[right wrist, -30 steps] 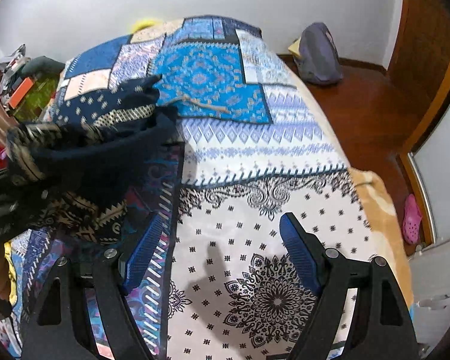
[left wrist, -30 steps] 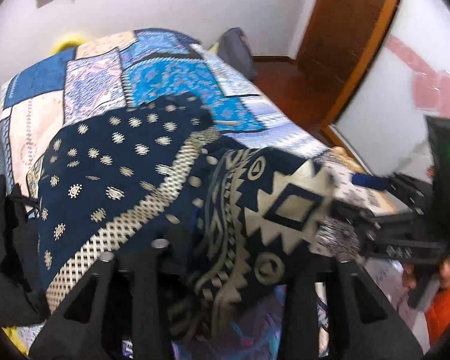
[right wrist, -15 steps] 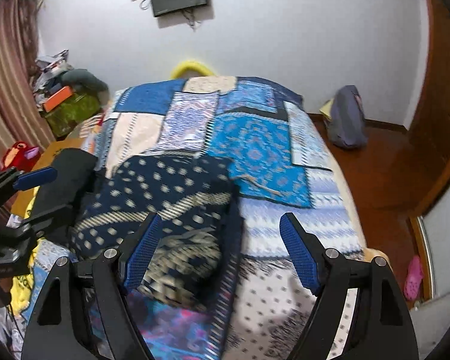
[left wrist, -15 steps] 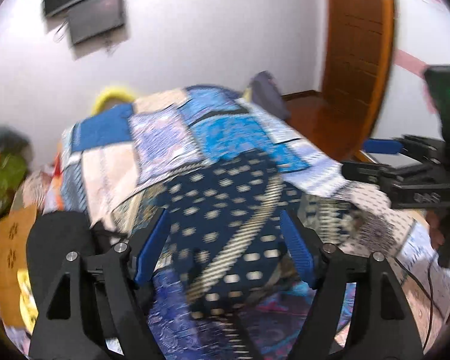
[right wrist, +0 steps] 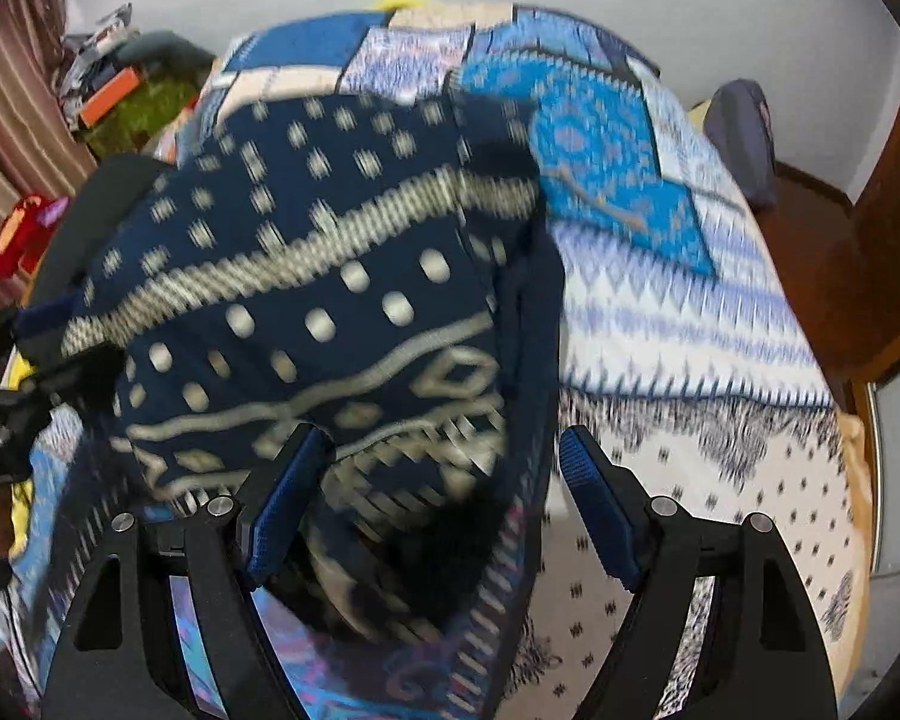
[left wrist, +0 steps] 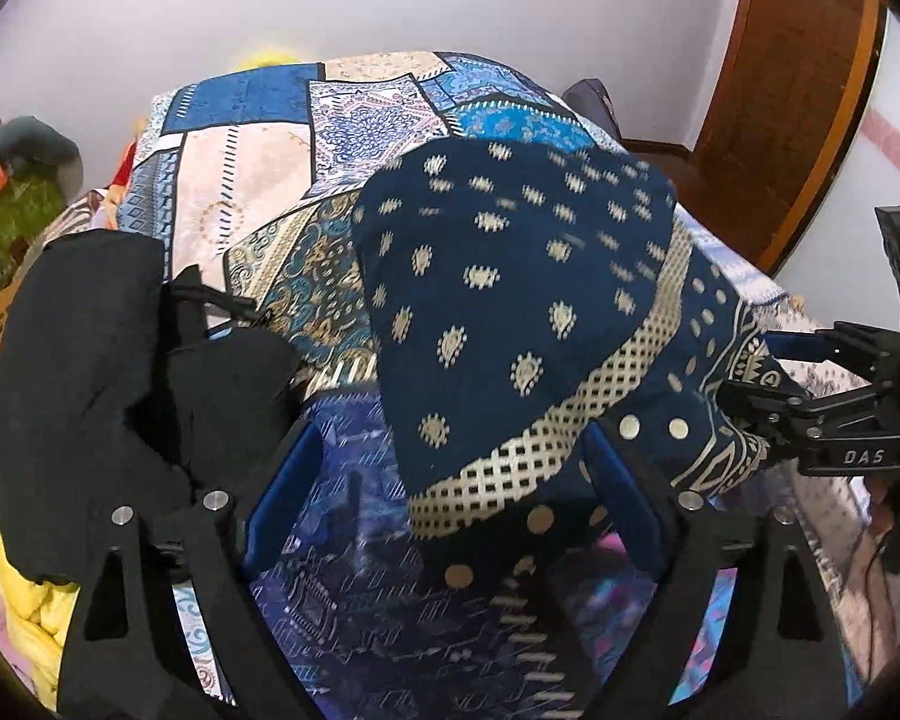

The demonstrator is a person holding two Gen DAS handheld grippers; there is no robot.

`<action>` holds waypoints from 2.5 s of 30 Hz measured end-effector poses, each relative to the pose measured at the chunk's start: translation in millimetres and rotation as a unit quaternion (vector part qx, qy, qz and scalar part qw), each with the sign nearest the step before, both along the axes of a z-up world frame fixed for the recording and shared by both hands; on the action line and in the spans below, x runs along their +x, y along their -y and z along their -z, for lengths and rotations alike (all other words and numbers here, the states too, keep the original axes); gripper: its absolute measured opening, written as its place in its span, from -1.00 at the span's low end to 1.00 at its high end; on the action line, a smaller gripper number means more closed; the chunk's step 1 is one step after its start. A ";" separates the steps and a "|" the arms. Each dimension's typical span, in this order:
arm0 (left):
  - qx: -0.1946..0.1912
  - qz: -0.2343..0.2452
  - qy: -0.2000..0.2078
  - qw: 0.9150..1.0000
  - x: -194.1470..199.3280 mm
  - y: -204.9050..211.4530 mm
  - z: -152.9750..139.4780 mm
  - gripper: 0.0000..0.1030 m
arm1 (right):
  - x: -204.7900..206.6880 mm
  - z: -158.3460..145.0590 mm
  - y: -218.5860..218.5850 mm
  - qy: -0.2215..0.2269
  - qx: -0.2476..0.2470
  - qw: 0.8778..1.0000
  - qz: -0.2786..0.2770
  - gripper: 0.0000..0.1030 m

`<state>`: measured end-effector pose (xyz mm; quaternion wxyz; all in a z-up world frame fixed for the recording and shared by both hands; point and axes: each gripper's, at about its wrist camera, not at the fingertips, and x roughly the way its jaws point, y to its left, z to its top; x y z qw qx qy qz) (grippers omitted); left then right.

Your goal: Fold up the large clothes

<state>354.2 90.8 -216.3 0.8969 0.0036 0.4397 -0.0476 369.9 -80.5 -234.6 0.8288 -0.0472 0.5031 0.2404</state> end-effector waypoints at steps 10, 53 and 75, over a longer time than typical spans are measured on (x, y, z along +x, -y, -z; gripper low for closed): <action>-0.008 0.009 -0.010 1.000 -15.9 -8.7 -4.6 0.74 | -1.7 -20.5 8.5 0.006 0.022 1.000 -0.001 0.51; -0.370 -0.044 -0.101 0.922 94.3 -63.1 11.8 0.45 | 88.8 5.2 -13.3 -0.216 0.331 0.919 0.005 -0.29; -0.301 -0.082 0.061 0.948 8.2 -245.3 -128.4 0.40 | 39.0 -125.5 -210.0 -0.078 0.279 0.945 -0.153 -0.32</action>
